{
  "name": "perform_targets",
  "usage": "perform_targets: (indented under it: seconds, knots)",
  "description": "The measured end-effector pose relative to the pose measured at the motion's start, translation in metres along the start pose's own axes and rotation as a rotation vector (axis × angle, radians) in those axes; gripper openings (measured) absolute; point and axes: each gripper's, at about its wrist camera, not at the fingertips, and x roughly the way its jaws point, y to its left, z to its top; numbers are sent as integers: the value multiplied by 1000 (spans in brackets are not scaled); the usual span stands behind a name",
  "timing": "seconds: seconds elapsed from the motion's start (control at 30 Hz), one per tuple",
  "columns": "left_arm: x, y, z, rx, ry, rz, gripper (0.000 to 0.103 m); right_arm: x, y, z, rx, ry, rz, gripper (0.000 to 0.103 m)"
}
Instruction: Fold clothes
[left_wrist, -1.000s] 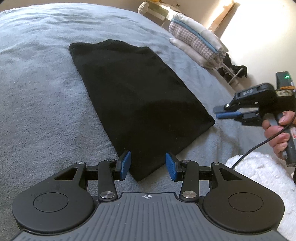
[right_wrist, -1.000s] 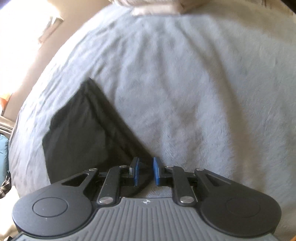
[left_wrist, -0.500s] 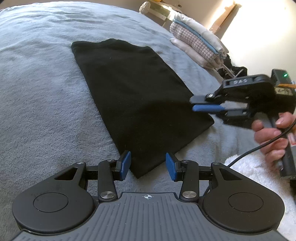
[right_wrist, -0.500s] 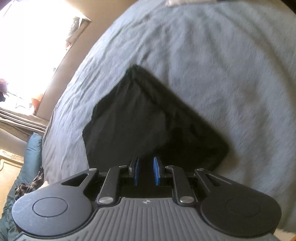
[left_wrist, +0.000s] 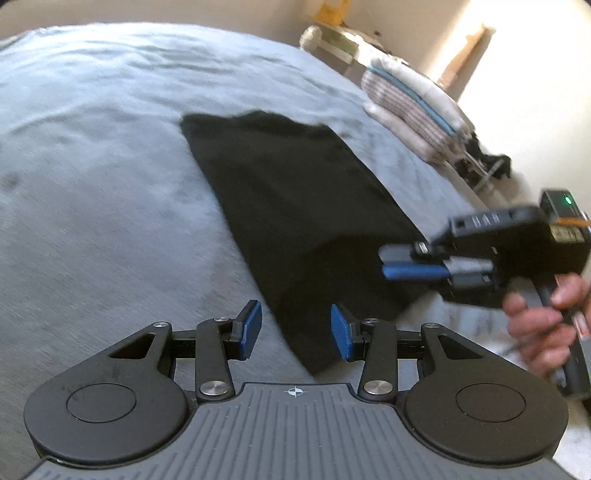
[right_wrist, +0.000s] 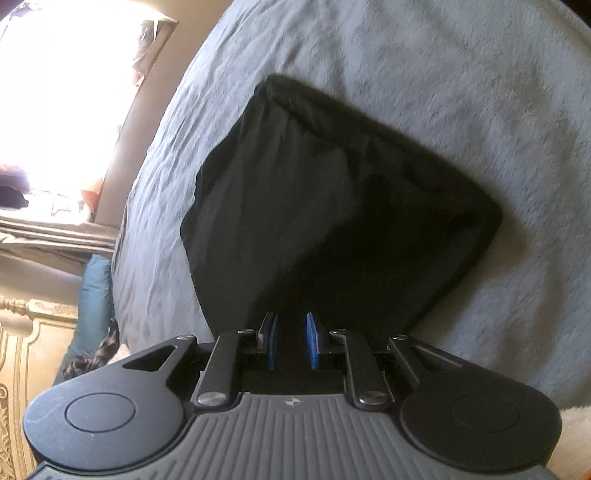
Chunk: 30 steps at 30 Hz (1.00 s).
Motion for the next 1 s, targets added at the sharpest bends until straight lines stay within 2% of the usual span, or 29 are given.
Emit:
perform_targets:
  seconds: [0.17,0.33,0.5,0.6,0.77,1.0]
  knots:
    - [4,8,20,-5,-76,35,40,1,7,-8,-42,5,10,18]
    - [23,0,40,26,-127,-6,39,-1,-1,-5,5,9,37,18]
    - [44,-3,39,68,-114,-11,31,0,-4,-4,18,16,54,18]
    - [41,11,39,49,-113,20,27,4,-7,-1,29,25,53,18]
    - [37,34,42,17,-117,64,27,7,-13,1,62,36,67,18]
    - [59,42,78,-15,-158,8,27,10,-7,-1,26,71,76,18]
